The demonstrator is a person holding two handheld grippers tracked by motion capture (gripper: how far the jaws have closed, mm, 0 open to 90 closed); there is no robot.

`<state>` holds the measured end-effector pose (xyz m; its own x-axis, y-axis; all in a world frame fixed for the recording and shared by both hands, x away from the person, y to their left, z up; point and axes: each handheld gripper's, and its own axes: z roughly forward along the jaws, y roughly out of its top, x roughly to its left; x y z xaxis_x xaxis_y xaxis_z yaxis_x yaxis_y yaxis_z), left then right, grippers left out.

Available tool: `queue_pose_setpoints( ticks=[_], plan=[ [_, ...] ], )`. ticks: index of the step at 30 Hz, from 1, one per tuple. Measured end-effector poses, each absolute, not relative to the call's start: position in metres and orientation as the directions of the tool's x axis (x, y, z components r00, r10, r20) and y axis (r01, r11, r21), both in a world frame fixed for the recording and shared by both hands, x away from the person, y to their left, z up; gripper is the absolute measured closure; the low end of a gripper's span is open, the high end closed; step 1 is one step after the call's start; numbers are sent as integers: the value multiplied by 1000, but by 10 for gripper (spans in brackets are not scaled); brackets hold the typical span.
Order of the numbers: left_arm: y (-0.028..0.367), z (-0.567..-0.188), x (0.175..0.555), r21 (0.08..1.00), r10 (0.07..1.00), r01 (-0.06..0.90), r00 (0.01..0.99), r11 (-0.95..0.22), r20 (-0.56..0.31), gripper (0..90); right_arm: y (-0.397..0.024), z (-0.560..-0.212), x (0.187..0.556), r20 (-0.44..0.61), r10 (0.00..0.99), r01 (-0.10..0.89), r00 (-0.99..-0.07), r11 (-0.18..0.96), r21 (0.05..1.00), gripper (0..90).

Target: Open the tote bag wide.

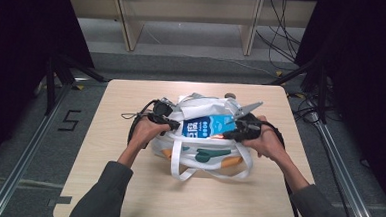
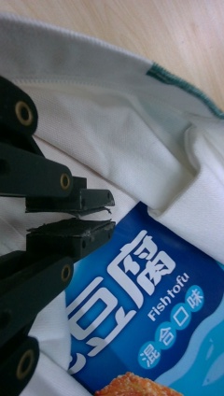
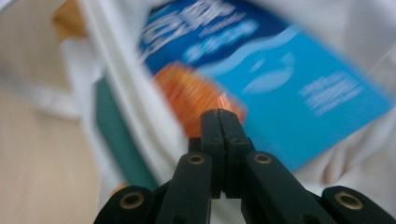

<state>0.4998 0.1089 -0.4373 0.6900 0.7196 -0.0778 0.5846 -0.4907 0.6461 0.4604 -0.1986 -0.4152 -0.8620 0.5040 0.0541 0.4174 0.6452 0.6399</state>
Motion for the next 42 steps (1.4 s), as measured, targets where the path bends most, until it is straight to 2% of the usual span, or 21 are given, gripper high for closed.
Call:
queue_pose_setpoints(
  ticks=[4, 6, 7, 8, 10, 17, 22, 24, 26, 27, 30, 33, 34, 36, 42],
  plan=[
    [108, -440, 501, 630, 717, 592, 692, -503, -78, 856, -204, -433, 428, 60, 460, 408, -886, 711, 572, 900],
    [105, -438, 498, 639, 719, 579, 692, -507, -57, 853, -204, -437, 424, 54, 465, 411, -884, 715, 566, 900],
    [106, -437, 496, 636, 711, 577, 700, -512, -62, 855, -206, -432, 426, 46, 462, 402, -885, 712, 576, 900],
    [107, -435, 493, 649, 712, 568, 700, -506, -57, 866, -208, -421, 429, 32, 485, 392, -874, 665, 636, 900],
    [108, -435, 492, 657, 711, 569, 700, -495, -70, 881, -210, -409, 432, 16, 496, 380, -868, 643, 665, 900],
    [106, -433, 487, 679, 695, 564, 711, -470, -109, 890, -215, -402, 438, -17, 544, 387, -839, 619, 684, 900],
    [105, -435, 478, 627, 662, 543, 747, -559, -56, 892, -225, -414, 447, -43, 577, 423, -816, 645, 637, 900],
    [115, -438, 476, 580, 664, 540, 748, -610, 1, 893, -231, -423, 444, -45, 607, 468, -793, 656, 593, 900],
    [128, -441, 475, 631, 677, 556, 733, -540, -67, 893, -234, -436, 439, -27, 606, 490, -795, 667, 562, 900],
    [130, -442, 473, 649, 687, 559, 723, -515, -77, 894, -235, -441, 437, -43, 590, 466, -806, 678, 569, 900],
    [125, -436, 472, 655, 683, 533, 729, -535, -36, 887, -234, -433, 436, -25, 616, 495, -788, 656, 569, 900],
    [128, -431, 474, 664, 691, 533, 722, -525, -34, 880, -234, -426, 440, -25, 616, 481, -788, 640, 599, 900],
    [130, -428, 477, 684, 708, 530, 706, -501, -29, 876, -235, -419, 446, -39, 613, 450, -789, 620, 642, 900],
    [134, -422, 483, 722, 740, 532, 672, -442, -42, 869, -235, -413, 454, -43, 629, 444, -776, 594, 671, 900],
    [146, -418, 498, 771, 784, 528, 618, -357, -61, 860, -232, -409, 469, -64, 626, 419, -777, 591, 689, 900]
  ],
)
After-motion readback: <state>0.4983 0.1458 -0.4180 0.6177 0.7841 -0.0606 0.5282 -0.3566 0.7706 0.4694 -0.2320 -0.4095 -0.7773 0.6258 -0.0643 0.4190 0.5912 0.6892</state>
